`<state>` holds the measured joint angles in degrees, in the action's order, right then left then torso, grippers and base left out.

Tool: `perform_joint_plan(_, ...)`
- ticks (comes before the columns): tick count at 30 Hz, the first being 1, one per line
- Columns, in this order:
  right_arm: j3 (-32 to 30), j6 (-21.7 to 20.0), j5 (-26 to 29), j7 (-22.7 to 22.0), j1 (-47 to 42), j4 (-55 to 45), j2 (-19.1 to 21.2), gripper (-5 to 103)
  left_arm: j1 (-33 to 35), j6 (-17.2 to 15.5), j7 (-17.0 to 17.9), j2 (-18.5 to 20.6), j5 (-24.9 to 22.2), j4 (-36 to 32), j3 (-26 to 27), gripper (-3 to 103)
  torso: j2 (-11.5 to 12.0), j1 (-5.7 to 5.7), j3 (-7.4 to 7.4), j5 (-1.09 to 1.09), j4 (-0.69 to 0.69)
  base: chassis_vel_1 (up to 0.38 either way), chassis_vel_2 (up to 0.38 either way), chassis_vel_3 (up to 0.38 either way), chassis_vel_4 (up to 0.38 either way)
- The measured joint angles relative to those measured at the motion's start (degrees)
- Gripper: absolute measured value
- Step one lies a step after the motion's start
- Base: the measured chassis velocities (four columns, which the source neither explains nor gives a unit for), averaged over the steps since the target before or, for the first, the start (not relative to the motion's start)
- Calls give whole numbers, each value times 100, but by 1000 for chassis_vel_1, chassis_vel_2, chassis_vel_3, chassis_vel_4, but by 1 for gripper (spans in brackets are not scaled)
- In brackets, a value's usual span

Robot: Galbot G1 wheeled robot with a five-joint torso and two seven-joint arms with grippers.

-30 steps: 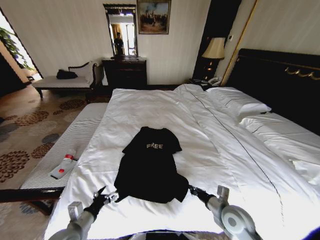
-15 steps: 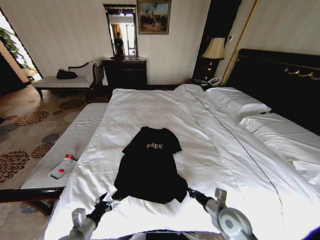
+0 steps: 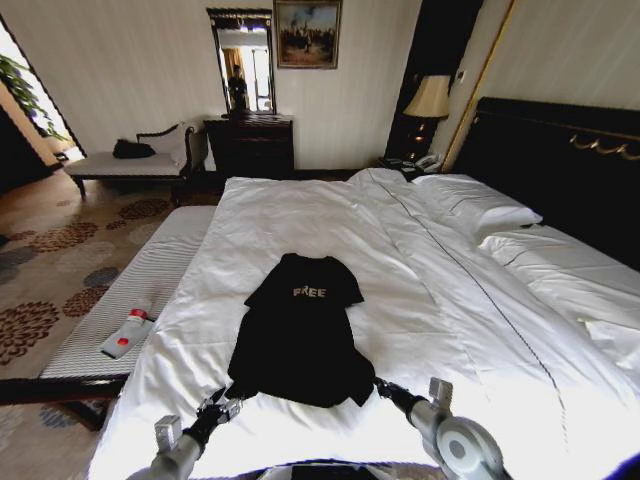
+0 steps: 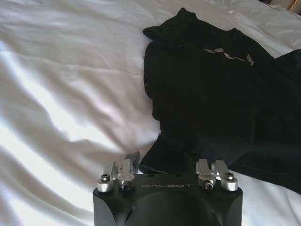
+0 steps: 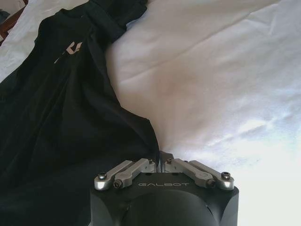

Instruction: Fold the clothes on the bed.

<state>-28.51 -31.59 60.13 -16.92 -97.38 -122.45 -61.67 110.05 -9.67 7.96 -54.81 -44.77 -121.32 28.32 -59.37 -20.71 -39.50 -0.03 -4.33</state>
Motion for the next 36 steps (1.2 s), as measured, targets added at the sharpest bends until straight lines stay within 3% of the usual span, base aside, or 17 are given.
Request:
perform_joint_plan(2, 2, -14, 13, -76, -16, -42, -23, 12, -38, 90, -25, 0, 136, 61, -48, 44, 0, 0, 0, 0, 1, 0, 0, 0, 0)
perform_joint_plan(3, 2, -14, 13, -76, -16, -42, -23, 12, -38, 90, -25, 0, 136, 61, -48, 44, 0, 0, 0, 0, 1, 0, 0, 0, 0)
perform_joint_plan(5, -11, -43, 87, -147, -87, -119, -67, 23, -119, 131, -11, -19, 148, 83, -106, 34, 0, 0, 0, 0, 0, 0, 0, 0, 0)
perform_joint_plan(6, -37, -60, 126, -172, -153, -176, -98, 28, -156, 152, 1, -38, 148, 85, -131, 34, 0, 0, 0, -1, 0, 0, 0, 0, 0)
perform_joint_plan(8, -63, -72, 154, -188, -215, -222, -128, 28, -195, 183, 19, -60, 148, 87, -153, 28, 0, -1, 0, -1, -1, 0, 0, 0, 0)
perform_joint_plan(12, -222, -129, 298, -188, -650, -470, -332, 49, -338, 325, 94, -131, 212, 120, -199, 7, 0, 0, 0, -1, -2, 0, 0, 0, 0)
perform_joint_plan(14, -226, -148, 304, -180, -724, -489, -415, 55, -339, 328, 102, -132, 178, 120, -194, 3, 0, 0, 0, -1, -2, 0, 0, 0, 0)
perform_joint_plan(17, -221, -159, 293, -173, -767, -487, -513, 61, -325, 331, 103, -126, 161, 119, -178, 1, 0, 0, 0, -1, -1, 0, 0, 0, 0)
perform_joint_plan(22, -210, -172, 270, -68, -894, -382, -785, 87, -229, 334, 90, -108, 128, 56, -108, 0, 0, 0, 0, 0, 0, 0, 0, 0, 0)
perform_joint_plan(28, -162, -173, 357, -42, -834, -307, -907, 103, -217, 322, 100, -91, 103, 7, -88, 0, 0, -1, 0, -1, -1, 0, 0, 0, 0)
perform_joint_plan(34, -78, -173, 433, -56, -748, -311, -990, 94, -175, 262, 214, -95, 43, -17, 5, 0, 0, -1, 0, -1, 0, 0, 0, 0, 0)
perform_joint_plan(36, -22, -177, 440, -66, -711, -315, -1038, 84, -113, 234, 236, -97, -11, -48, 96, 0, 0, -1, 0, -1, 0, 0, 0, 0, 0)
